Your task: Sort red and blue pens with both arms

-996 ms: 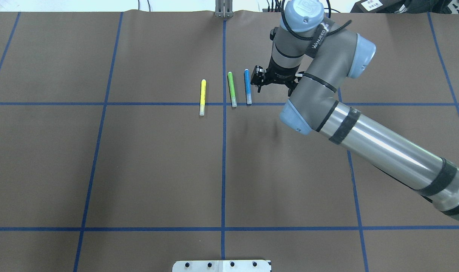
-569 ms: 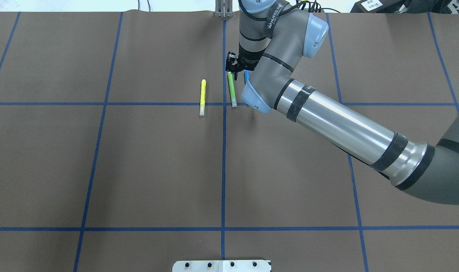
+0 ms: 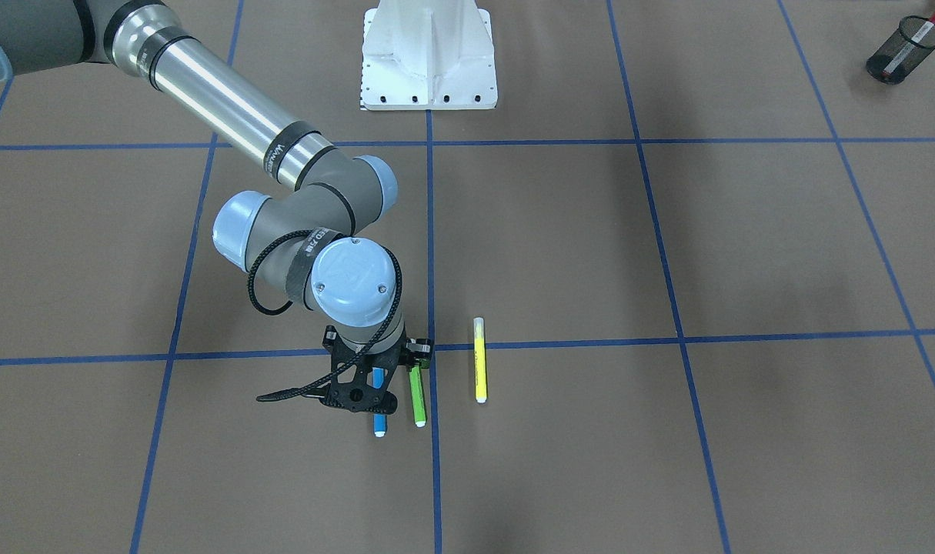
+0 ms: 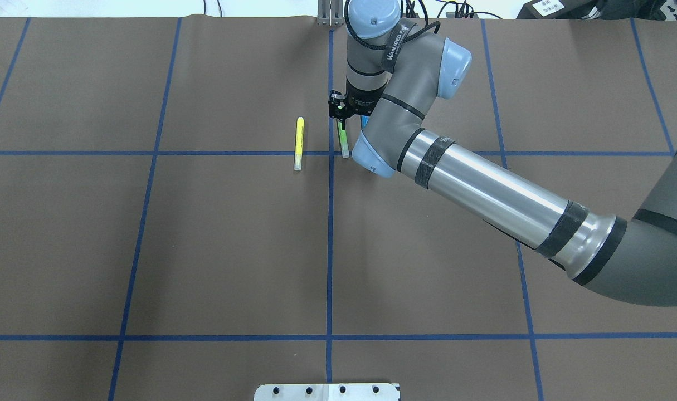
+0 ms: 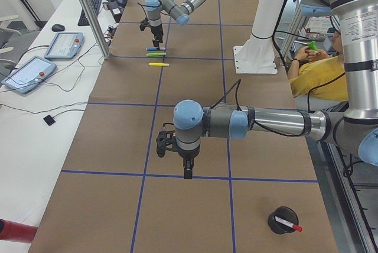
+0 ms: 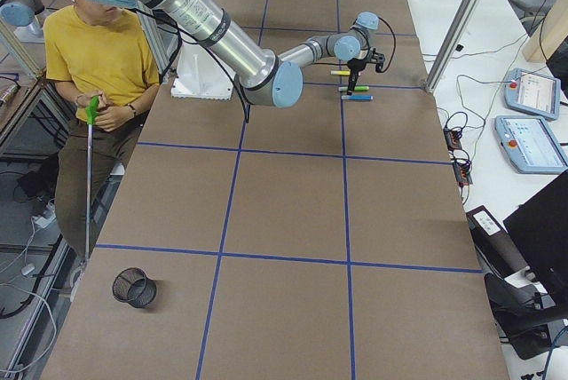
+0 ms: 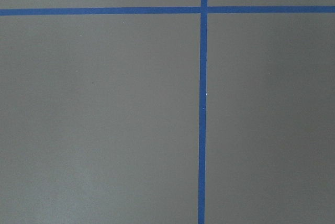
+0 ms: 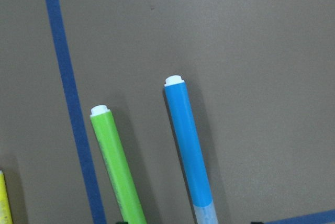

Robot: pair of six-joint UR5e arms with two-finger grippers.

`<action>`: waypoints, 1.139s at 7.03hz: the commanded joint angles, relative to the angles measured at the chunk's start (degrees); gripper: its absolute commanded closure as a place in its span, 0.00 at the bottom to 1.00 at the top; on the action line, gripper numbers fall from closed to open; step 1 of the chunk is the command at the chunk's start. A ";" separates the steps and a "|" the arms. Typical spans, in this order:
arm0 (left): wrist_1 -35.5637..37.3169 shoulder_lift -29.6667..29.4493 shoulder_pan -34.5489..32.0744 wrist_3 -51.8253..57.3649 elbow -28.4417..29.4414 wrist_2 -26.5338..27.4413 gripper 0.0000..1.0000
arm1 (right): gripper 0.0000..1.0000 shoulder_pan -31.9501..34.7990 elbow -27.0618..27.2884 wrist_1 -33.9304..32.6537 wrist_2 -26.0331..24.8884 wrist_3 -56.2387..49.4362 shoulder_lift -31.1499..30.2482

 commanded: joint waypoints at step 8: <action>-3.00 0.00 0.01 -0.10 1.98 -0.02 0.00 | 0.47 -0.94 0.66 -0.05 0.15 -1.87 -2.17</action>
